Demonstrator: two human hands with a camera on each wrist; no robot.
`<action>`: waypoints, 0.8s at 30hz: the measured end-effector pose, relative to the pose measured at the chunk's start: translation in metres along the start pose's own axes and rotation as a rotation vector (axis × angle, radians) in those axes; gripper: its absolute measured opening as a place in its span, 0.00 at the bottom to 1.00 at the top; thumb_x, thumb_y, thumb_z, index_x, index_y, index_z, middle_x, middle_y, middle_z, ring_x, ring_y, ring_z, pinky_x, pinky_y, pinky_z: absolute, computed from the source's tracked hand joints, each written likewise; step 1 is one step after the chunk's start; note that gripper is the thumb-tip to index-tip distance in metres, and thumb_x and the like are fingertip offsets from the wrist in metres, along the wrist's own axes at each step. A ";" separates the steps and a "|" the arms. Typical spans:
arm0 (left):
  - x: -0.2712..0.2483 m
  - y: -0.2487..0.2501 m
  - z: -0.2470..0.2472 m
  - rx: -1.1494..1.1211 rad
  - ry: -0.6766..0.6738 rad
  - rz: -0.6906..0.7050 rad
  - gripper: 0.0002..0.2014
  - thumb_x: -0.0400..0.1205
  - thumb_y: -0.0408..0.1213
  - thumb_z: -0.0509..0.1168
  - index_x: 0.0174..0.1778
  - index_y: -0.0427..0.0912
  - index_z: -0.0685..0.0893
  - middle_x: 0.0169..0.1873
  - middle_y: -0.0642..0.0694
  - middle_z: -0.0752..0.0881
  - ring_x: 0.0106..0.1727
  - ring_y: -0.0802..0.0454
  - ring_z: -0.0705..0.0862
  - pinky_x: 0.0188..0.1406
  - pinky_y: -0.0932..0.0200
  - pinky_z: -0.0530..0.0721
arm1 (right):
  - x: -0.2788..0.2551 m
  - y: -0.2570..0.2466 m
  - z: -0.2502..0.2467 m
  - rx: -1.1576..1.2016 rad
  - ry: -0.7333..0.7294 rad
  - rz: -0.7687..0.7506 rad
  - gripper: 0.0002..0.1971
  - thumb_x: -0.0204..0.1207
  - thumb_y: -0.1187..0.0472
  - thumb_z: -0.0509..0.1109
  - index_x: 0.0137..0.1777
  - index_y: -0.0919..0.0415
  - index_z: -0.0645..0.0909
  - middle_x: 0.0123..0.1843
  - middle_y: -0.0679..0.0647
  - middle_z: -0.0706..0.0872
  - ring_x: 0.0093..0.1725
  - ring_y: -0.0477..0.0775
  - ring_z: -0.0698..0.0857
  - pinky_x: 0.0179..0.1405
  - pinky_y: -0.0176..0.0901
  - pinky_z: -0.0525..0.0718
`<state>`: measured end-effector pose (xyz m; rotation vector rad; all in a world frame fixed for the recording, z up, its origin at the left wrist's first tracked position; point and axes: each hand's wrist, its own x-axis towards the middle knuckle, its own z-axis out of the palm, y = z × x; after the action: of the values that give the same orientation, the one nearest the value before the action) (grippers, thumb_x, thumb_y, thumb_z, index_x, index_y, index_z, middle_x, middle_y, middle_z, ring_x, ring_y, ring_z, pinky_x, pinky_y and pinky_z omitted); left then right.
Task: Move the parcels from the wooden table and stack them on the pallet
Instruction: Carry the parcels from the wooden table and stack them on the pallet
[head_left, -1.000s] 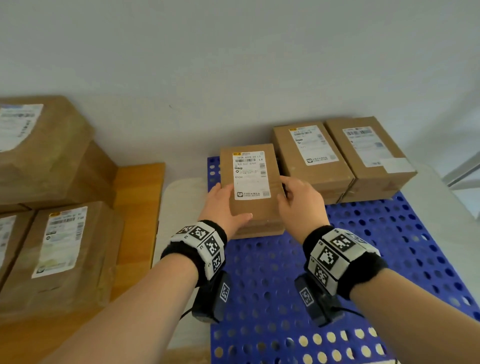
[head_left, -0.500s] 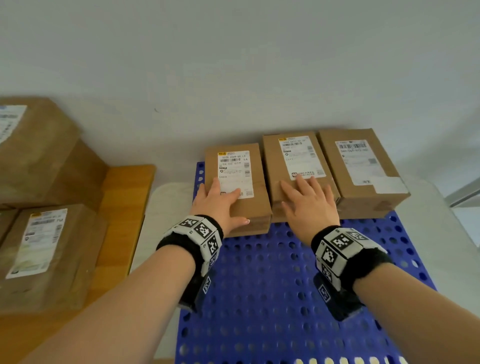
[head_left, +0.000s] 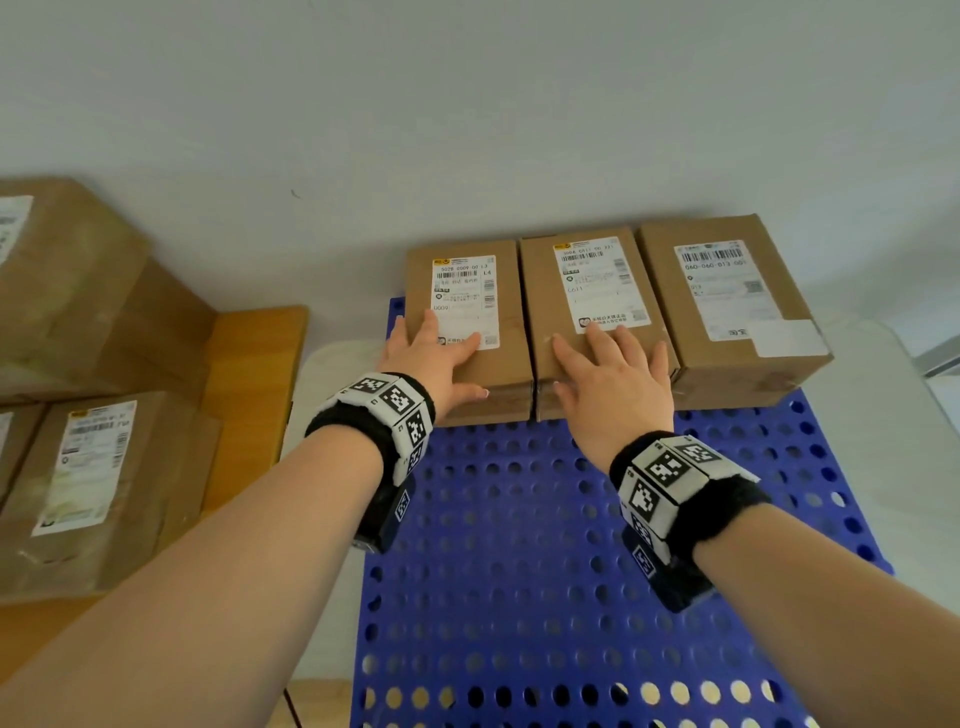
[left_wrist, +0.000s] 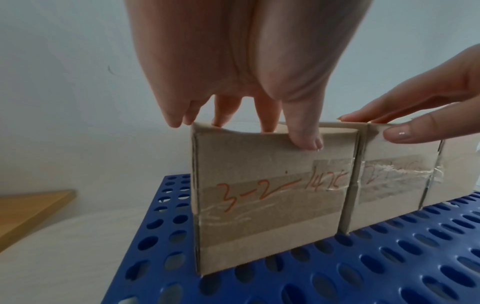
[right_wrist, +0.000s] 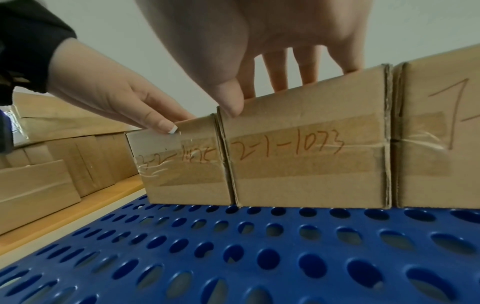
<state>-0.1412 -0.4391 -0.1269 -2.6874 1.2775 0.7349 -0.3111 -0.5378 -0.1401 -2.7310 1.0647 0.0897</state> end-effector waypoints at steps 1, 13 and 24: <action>0.000 0.000 0.000 -0.008 0.000 0.001 0.35 0.78 0.60 0.62 0.79 0.65 0.55 0.82 0.44 0.41 0.81 0.34 0.39 0.81 0.39 0.49 | 0.000 0.000 0.000 -0.003 0.003 -0.001 0.26 0.84 0.47 0.52 0.82 0.42 0.53 0.84 0.54 0.55 0.83 0.62 0.50 0.79 0.70 0.45; -0.003 0.006 -0.001 0.207 0.068 0.093 0.34 0.80 0.60 0.57 0.81 0.56 0.55 0.83 0.42 0.50 0.82 0.40 0.46 0.81 0.42 0.50 | 0.000 0.000 0.003 -0.032 0.020 -0.009 0.26 0.84 0.47 0.52 0.82 0.43 0.53 0.84 0.55 0.56 0.82 0.63 0.51 0.79 0.71 0.46; 0.001 0.008 0.000 0.204 0.029 0.109 0.35 0.82 0.56 0.58 0.82 0.51 0.52 0.83 0.41 0.49 0.82 0.41 0.49 0.81 0.44 0.54 | 0.000 -0.001 0.002 -0.049 0.021 -0.005 0.27 0.84 0.47 0.52 0.82 0.44 0.53 0.84 0.56 0.56 0.82 0.65 0.51 0.78 0.72 0.46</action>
<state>-0.1466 -0.4447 -0.1267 -2.4924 1.4309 0.5437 -0.3106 -0.5367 -0.1420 -2.7838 1.0744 0.0876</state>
